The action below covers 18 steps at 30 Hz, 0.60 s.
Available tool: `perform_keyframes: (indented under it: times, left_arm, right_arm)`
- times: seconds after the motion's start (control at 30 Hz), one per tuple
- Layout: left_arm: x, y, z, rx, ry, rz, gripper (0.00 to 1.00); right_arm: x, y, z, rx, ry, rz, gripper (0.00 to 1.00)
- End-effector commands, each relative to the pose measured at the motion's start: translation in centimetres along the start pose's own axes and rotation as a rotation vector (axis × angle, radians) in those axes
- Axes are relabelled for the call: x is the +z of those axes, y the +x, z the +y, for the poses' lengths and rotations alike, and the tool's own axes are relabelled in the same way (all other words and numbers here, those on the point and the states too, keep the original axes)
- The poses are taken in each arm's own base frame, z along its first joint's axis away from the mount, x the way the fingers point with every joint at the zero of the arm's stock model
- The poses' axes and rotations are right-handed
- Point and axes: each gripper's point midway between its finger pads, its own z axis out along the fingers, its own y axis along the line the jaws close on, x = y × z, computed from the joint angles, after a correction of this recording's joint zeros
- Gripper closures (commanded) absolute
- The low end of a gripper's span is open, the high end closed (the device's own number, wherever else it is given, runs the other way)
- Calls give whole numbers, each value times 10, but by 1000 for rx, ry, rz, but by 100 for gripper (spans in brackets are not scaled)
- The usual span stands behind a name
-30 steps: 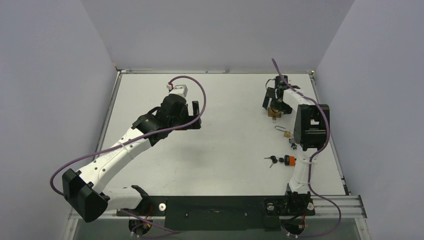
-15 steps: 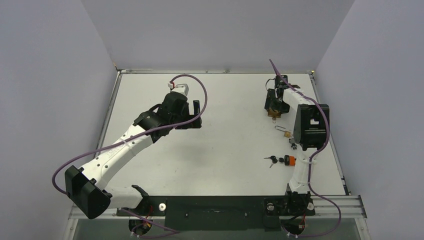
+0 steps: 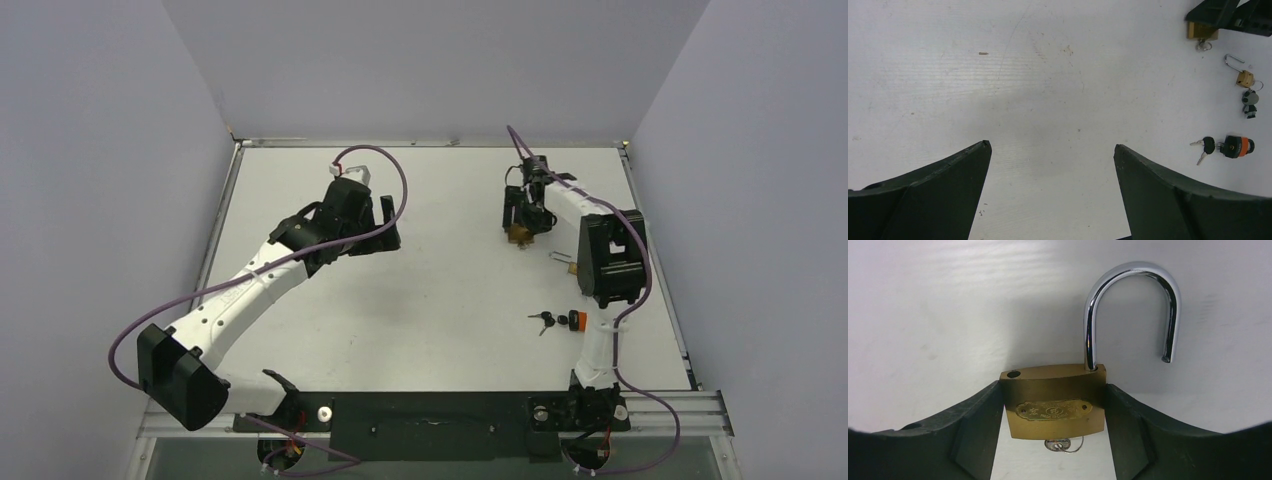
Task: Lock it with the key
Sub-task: Pick up the lock from the center of the board.
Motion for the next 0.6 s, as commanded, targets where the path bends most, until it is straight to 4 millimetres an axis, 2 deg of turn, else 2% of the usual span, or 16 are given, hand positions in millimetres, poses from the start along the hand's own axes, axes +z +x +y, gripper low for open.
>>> perform_keyframes:
  times: [0.0, 0.23, 0.33, 0.57]
  left_arm:
    - [9, -14, -11, -94, 70, -23, 7]
    - [41, -19, -17, -182, 141, -22, 7]
    - [50, -23, -19, -204, 158, -27, 7]
    - [68, -24, -37, -148, 292, -77, 9]
  right_arm:
    - [-52, -3, 63, -74, -146, -82, 80]
    - [-97, 16, 129, -182, -313, -140, 79]
    - [-111, 33, 152, -238, -366, -145, 80]
    - [-161, 63, 188, -286, -569, -169, 80]
